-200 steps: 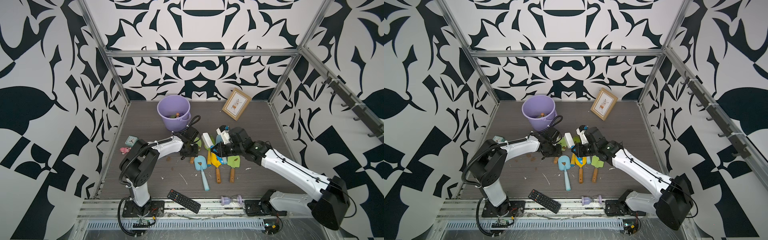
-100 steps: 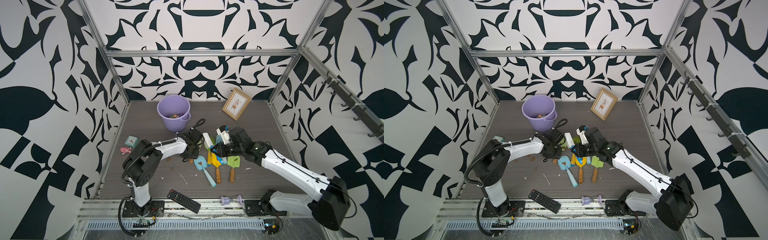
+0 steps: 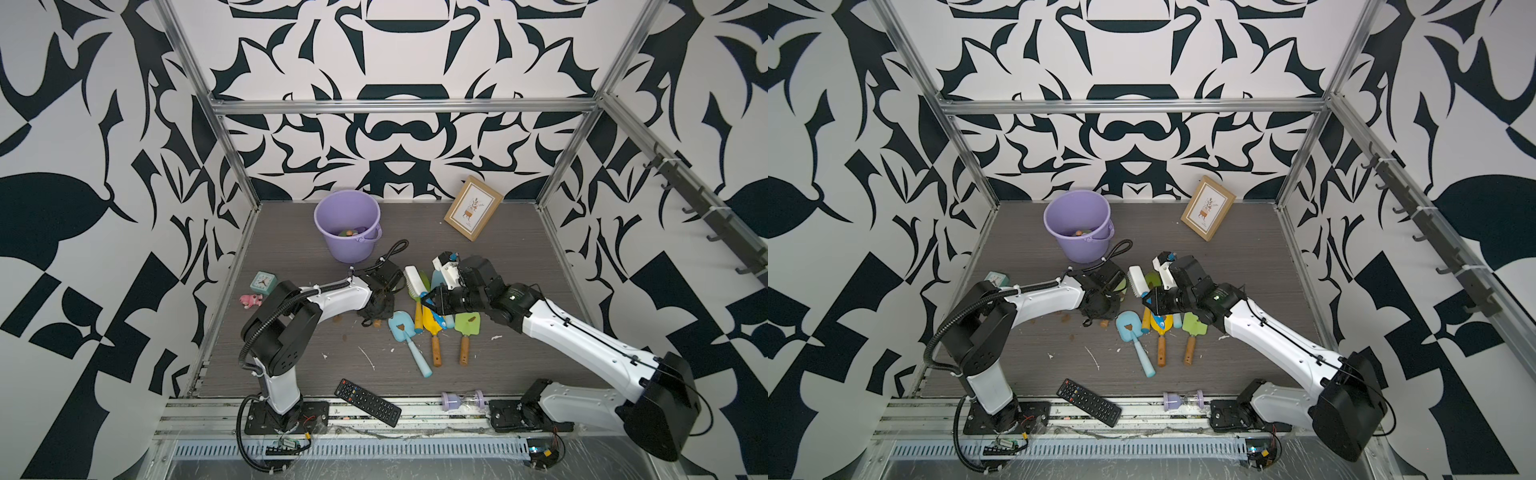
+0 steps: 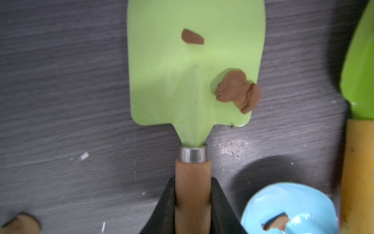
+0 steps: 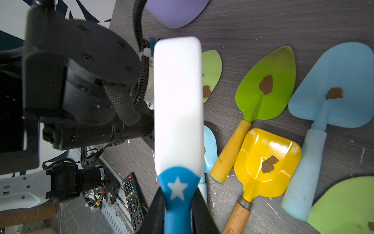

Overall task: Brush the soil off the hand trowel and place it into the bucket
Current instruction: Pick up the hand trowel from the center of the board, then brush off the soil from the hand trowel.

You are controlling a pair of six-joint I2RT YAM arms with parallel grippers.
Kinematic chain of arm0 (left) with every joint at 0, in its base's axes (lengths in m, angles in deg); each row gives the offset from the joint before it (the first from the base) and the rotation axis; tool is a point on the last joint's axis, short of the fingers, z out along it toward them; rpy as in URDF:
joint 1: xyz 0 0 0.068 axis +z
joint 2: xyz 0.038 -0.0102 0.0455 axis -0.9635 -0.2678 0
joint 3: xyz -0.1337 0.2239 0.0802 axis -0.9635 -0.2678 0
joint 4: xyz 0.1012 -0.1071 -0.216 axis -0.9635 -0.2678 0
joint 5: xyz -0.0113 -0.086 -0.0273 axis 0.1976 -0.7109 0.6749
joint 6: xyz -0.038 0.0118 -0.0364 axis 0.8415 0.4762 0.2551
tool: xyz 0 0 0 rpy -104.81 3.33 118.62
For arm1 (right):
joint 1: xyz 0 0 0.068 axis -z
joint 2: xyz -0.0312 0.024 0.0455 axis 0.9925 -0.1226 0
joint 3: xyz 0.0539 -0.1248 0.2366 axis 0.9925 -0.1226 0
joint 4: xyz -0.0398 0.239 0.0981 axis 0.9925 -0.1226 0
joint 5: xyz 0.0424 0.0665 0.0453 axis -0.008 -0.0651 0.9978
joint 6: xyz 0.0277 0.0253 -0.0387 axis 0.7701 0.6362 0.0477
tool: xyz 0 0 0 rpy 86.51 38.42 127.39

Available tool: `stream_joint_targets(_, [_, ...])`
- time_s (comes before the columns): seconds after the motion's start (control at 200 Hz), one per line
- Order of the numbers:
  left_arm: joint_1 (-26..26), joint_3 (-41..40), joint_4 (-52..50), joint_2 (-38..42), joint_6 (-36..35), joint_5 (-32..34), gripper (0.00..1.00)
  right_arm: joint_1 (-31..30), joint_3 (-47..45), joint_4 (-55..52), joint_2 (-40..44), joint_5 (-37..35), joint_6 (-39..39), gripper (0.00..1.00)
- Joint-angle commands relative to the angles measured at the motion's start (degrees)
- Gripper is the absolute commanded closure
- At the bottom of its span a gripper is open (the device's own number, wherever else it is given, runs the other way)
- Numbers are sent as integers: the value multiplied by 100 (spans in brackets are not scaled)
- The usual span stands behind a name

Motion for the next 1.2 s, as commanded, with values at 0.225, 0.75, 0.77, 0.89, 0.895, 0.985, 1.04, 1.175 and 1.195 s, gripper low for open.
stream_joint_targets(0.225, [-7, -20, -948, 841, -520, -281, 100, 22, -12, 89, 28, 66, 20, 100])
stream_joint_targets(0.75, [28, -48, -2793, 2517, -759, -269, 100, -1325, 1370, -419, -1225, -267, -369, 100])
stream_joint_targets(0.77, [28, -29, -2854, 2533, -740, -218, 100, -1352, 1409, -404, -1252, -303, -389, 100])
stream_joint_targets(0.89, [28, 6, -3038, 2665, -664, -91, 100, -1470, 1645, -391, -1565, -266, -460, 100])
stream_joint_targets(0.895, [28, 8, -3038, 2670, -660, -82, 100, -1480, 1652, -391, -1586, -263, -462, 100])
stream_joint_targets(0.985, [28, 12, -3136, 2732, -618, -22, 100, -1614, 1846, -476, -1892, -391, -541, 100])
stream_joint_targets(1.04, [28, 12, -3173, 2778, -599, 13, 100, -1639, 1903, -527, -2048, -450, -577, 100])
stream_joint_targets(1.175, [37, -43, -3226, 3008, -546, 48, 100, -1634, 1977, -546, -2347, -586, -622, 100])
stream_joint_targets(1.195, [37, -43, -3255, 3066, -542, 63, 100, -1630, 1998, -590, -2389, -627, -641, 100])
